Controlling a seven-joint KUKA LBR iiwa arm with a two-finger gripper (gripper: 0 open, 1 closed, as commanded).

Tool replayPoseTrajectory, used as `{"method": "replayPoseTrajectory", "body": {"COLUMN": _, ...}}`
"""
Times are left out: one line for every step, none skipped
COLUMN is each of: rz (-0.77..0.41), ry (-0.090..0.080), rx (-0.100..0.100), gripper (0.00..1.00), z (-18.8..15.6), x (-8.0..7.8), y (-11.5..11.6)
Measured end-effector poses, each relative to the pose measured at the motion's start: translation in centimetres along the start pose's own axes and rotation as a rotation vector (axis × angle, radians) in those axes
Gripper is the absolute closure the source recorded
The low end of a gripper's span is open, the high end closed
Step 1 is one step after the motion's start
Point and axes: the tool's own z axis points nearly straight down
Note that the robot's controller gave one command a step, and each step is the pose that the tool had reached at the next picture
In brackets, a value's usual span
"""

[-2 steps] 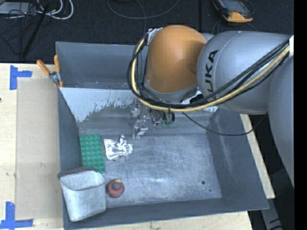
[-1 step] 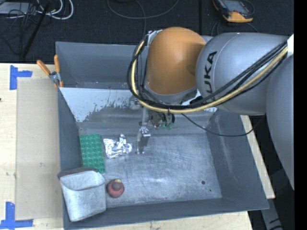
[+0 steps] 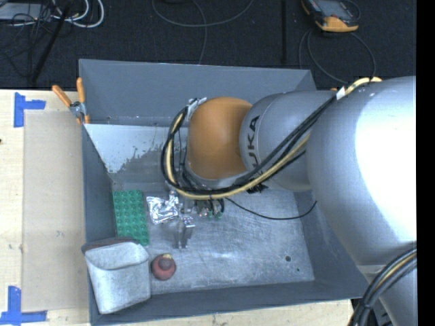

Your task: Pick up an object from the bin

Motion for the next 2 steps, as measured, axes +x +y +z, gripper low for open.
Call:
{"method": "replayPoseTrajectory", "body": {"rz": 0.003, "ry": -0.010, "rx": -0.002, "gripper": 1.00, "z": -0.7, "x": -0.3, "y": 0.0}}
{"method": "replayPoseTrajectory", "body": {"rz": 0.006, "ry": -0.013, "rx": -0.001, "gripper": 1.00, "z": -17.2, "x": -1.2, "y": -0.5}}
